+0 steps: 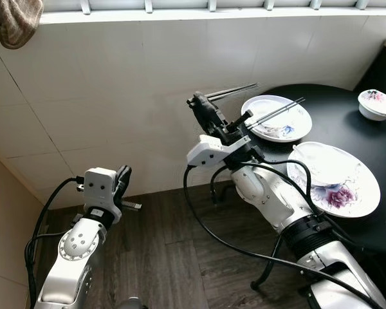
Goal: Kitchen organization
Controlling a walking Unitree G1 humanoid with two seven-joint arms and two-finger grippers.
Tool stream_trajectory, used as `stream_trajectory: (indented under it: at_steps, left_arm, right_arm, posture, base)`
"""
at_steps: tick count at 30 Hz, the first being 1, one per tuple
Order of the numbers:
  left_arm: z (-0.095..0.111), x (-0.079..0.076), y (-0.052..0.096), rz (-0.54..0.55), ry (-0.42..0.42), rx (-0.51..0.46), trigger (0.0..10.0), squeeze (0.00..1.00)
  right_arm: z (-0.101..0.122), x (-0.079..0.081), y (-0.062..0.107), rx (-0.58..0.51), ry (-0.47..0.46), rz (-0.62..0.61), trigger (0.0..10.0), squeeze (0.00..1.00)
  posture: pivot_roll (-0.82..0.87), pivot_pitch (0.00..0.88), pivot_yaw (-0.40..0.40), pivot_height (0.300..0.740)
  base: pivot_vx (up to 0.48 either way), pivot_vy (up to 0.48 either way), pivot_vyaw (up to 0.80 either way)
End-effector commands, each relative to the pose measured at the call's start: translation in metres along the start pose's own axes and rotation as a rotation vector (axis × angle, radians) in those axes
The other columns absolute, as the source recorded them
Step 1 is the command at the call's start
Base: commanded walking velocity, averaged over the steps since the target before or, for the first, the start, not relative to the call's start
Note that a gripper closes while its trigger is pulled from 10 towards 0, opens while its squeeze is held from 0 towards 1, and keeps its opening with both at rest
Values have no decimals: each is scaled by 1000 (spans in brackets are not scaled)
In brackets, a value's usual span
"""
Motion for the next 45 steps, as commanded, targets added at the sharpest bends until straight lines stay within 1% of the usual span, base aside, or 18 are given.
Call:
stream_trajectory:
  at_steps: [1,3,4,7,11,13,14,20,24,32,36,40,43,45]
  left_arm:
    - [0,-1,-1,2,-3,-4,10000,0]
    - [0,0,-1,3,-3,-5,10000,0]
    - [0,2,-2,17,-4,-6,10000,0]
    - [0,5,-2,33,-4,-6,10000,0]
    - [0,10,-3,61,4,-9,10000,0]
    - [-2,11,-3,67,19,6,10000,0]
    - [-2,11,-3,66,21,9,10000,0]
    - [0,13,-3,70,21,-3,10000,0]
    - [2,16,-3,79,8,-18,10000,0]
    - [5,20,-4,92,-16,-32,10000,0]
    - [6,23,-4,102,-29,-34,10000,0]
    - [7,25,-5,108,-40,-37,10000,0]
    - [10,27,-4,114,-59,-44,10000,0]
    - [11,29,-4,116,-73,-48,10000,0]
  right_arm:
    - [3,-9,0,1,-18,-31,0,0]
    - [4,-10,-1,1,-23,-33,0,0]
    - [5,-11,-2,3,-45,-41,0,0]
    - [7,-12,-3,5,-66,-46,0,0]
    - [6,-9,-3,22,-100,-39,0,0]
    - [-1,-6,1,73,-183,-49,0,0]
    - [-2,-4,3,84,-197,-47,0,0]
    - [-5,4,9,116,-226,-25,0,0]
    - [-7,9,14,141,-253,-20,0,0]
    - [-10,5,13,164,-275,-36,0,0]
    - [-9,5,11,162,-321,-43,0,0]
    - [-9,5,11,168,-342,-50,0,0]
    - [-10,6,14,183,-351,-50,0,0]
    - [-14,5,18,211,-375,-55,0,0]
  posture:
    - [-30,0,-58,740]
    - [-30,0,-57,740]
    - [-30,0,-57,740]
    - [-28,0,-60,740]
    - [-25,0,-62,740]
    - [-23,0,-64,740]
    - [-23,0,-64,740]
    - [-25,0,-59,740]
    - [-27,0,-56,740]
    - [-24,0,-50,740]
    - [-23,0,-51,740]
    - [-21,0,-52,740]
    - [-15,0,-52,740]
    - [-15,0,-52,740]
  base:
    - [0,0,800]
    - [0,0,800]
    - [0,0,800]
    - [0,0,800]
    - [0,0,800]
    - [0,0,800]
    - [0,0,800]
    - [0,396,800]
    - [0,0,800]
    - [0,0,800]
    - [0,0,800]
    - [0,0,800]
    - [0,0,800]
    - [0,0,800]
Point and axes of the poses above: a point about 5 cm out from each wrist's last joint towards the gripper, its own y axis pointing back from the gripper into the wrist, its own z axis along the axis of the wrist's last joint, x = y × z, the point moved 5 cm from there along -y, pointing out of the wrist towards the gripper, and after that the axes turned 15 degrees about -y, right-handed, at the moved point
